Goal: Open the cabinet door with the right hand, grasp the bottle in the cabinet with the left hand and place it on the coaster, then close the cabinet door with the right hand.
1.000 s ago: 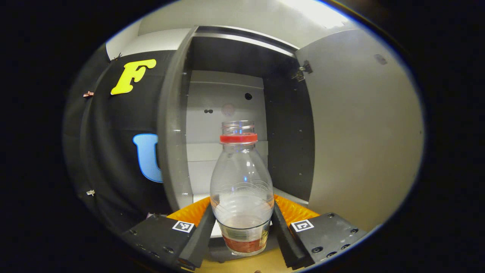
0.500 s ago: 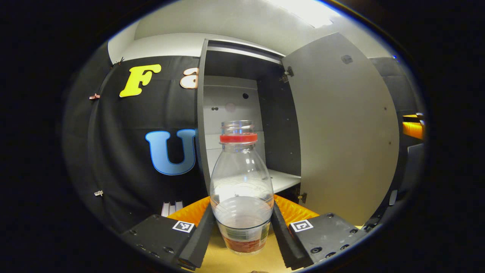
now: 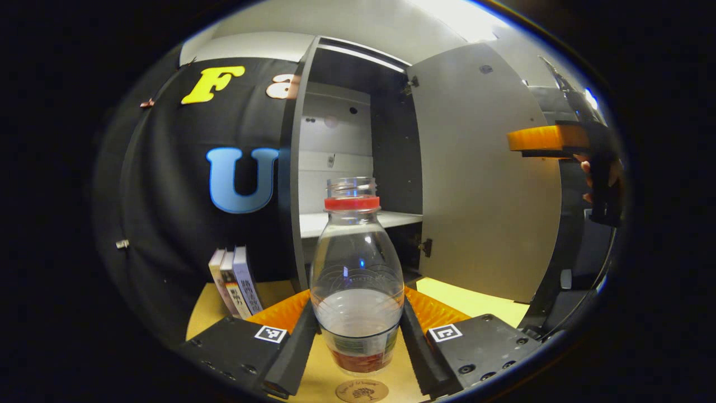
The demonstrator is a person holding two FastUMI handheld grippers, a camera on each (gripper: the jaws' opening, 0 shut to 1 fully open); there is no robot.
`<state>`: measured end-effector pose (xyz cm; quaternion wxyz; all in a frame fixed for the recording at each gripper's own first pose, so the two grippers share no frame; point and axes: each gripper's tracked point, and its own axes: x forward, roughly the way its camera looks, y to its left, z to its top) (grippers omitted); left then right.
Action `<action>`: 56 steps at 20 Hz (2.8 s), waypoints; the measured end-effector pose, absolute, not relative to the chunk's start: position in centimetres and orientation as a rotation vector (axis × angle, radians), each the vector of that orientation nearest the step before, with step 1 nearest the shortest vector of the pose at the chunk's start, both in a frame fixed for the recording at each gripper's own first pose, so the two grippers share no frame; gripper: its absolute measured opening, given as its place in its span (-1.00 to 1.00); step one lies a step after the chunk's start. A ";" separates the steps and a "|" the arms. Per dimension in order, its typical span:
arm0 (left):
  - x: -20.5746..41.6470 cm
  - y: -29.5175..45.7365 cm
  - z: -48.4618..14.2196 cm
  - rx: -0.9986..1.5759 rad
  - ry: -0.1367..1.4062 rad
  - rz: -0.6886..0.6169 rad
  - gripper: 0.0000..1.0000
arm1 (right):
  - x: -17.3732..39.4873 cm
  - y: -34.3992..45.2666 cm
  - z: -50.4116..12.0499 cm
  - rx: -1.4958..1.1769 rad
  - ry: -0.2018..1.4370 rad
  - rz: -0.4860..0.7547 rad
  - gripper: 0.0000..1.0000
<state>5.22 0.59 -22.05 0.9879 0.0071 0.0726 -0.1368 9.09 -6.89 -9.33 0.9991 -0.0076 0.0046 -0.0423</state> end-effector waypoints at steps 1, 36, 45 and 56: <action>5.1 0.8 -23.3 0.006 0.151 -0.261 0.54 | 10.0 -6.4 -10.4 -0.010 0.020 -0.066 0.92; 3.1 1.0 -30.9 0.058 0.172 -0.244 0.87 | 13.0 0.1 -22.3 -0.029 0.321 0.135 0.93; 1.1 -1.3 -15.8 0.079 0.132 -0.273 0.87 | 6.3 -3.8 -14.6 -0.088 0.284 0.063 0.93; 2.7 -11.4 -10.6 -0.018 0.120 -0.434 0.87 | -5.2 -21.5 -4.9 -0.057 0.079 -0.331 0.92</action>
